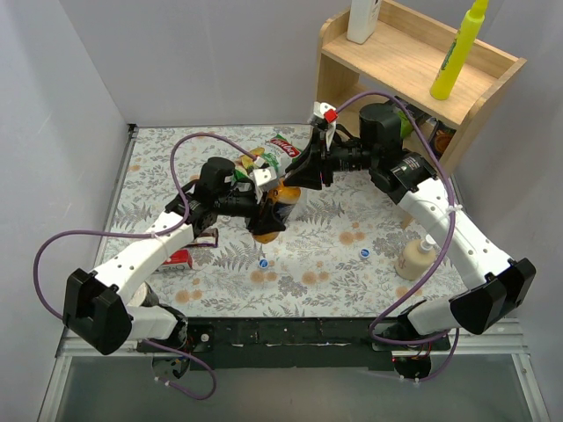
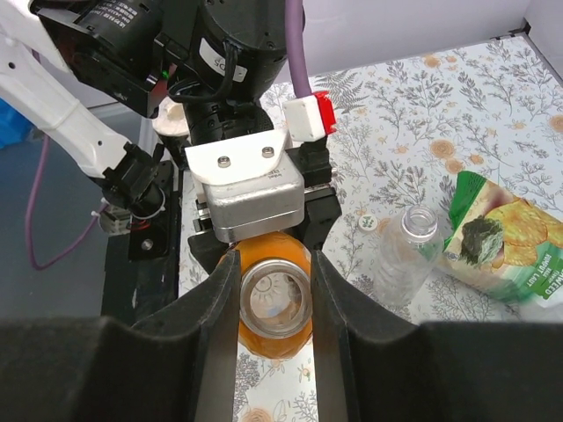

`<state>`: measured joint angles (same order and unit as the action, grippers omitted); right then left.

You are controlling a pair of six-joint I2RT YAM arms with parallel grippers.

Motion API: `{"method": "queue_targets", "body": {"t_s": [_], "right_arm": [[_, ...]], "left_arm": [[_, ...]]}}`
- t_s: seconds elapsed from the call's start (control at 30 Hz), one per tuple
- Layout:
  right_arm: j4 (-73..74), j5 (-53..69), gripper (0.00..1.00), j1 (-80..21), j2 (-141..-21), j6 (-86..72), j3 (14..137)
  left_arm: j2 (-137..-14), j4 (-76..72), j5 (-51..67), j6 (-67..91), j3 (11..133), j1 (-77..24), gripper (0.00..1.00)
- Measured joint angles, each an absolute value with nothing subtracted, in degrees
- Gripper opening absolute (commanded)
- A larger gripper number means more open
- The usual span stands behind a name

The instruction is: Screw on the bottle caps

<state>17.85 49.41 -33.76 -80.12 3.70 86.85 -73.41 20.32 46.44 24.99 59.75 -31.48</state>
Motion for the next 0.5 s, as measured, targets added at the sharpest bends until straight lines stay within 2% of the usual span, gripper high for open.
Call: {"method": "queue_targets", "body": {"t_s": [0.1, 0.17, 0.2, 0.27, 0.3, 0.43, 0.5], "right_arm": [[18.4, 48.6, 0.57, -33.9, -80.1, 4.8, 87.2], [20.3, 47.2, 0.61, -34.3, -80.4, 6.3, 88.4], [21.5, 46.1, 0.64, -34.3, -80.6, 7.6, 89.3], [23.9, 43.8, 0.66, -34.6, -81.0, 10.1, 91.7], [24.9, 42.7, 0.75, -34.7, -81.1, 11.3, 93.0], [30.6, 39.3, 0.76, -35.3, -84.0, 17.0, 101.4], [33.5, 37.6, 0.75, -36.6, -88.2, 20.1, 107.7]], "left_arm": [[-72.7, 20.4, 45.1, 25.4, 59.6, -31.5, 0.34], [-71.3, 20.6, 43.3, 26.5, 59.4, -31.0, 0.3], [-70.3, 20.9, 42.5, 27.1, 59.3, -30.3, 0.31], [-66.9, 21.5, 40.5, 29.0, 58.9, -26.5, 0.3], [-64.9, 21.9, 39.1, 30.2, 58.9, -23.5, 0.31], [-56.6, 22.9, 31.3, 35.3, 58.9, -8.6, 0.27], [-52.5, 23.7, 26.8, 38.4, 59.2, -1.2, 0.22]]}}
